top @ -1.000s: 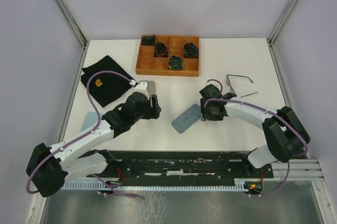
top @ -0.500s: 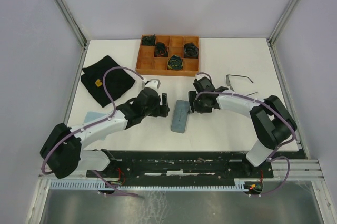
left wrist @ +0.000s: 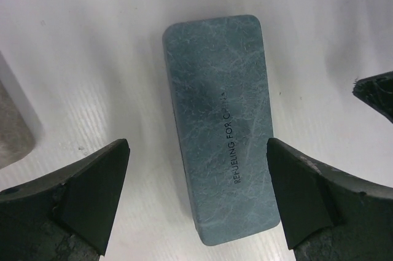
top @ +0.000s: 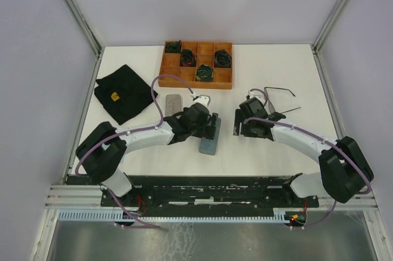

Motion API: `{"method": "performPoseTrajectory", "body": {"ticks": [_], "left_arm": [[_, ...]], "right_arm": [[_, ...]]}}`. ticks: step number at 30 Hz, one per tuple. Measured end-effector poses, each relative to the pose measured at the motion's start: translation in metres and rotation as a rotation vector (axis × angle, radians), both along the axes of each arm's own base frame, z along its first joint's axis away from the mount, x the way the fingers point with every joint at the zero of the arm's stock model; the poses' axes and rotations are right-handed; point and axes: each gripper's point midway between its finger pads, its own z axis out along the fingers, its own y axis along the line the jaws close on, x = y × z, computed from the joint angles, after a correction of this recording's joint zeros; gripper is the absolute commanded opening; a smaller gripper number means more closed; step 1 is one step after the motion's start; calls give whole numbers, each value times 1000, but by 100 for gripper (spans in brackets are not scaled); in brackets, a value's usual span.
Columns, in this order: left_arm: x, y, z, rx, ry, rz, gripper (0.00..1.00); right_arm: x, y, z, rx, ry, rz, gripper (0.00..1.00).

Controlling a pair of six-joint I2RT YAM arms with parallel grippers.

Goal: Organize the sunglasses
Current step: Move the sunglasses case at the center of the board, then pick up the sunglasses case from the center of the board.

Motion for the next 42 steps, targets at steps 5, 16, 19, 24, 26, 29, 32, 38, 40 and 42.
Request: {"method": "performPoseTrajectory", "body": {"ticks": [5,16,19,24,26,29,32,38,40,42], "left_arm": [[-7,-12,-16,53,11,-25,99],[-12,-28,-23,113,-9,-42,99],[-11,-28,-27,151,-9,-37,94],[-12,-26,-31,192,-14,-41,80],[-13,-26,-30,199,-16,-46,73],[-13,-26,-30,206,-20,-47,64],[-13,-25,-30,207,-20,-47,55],[-14,-23,-24,209,-23,-52,7],[-15,-22,-13,185,-37,-52,3],[-19,-19,7,130,-65,-57,3]], "right_arm": [[-13,-8,-5,0,10,-15,81],[-22,-14,-14,-7,30,-20,82],[-22,-14,-14,-6,30,-20,82],[-23,-14,-16,-7,34,-19,82],[-25,-15,-17,-8,39,-18,82],[-26,-15,-18,-6,41,-16,82],[-26,-15,-18,-5,42,-15,82],[-26,-13,-7,24,11,-11,84],[-24,-9,3,56,-23,-1,85],[-23,-4,17,105,-67,16,85]]}}
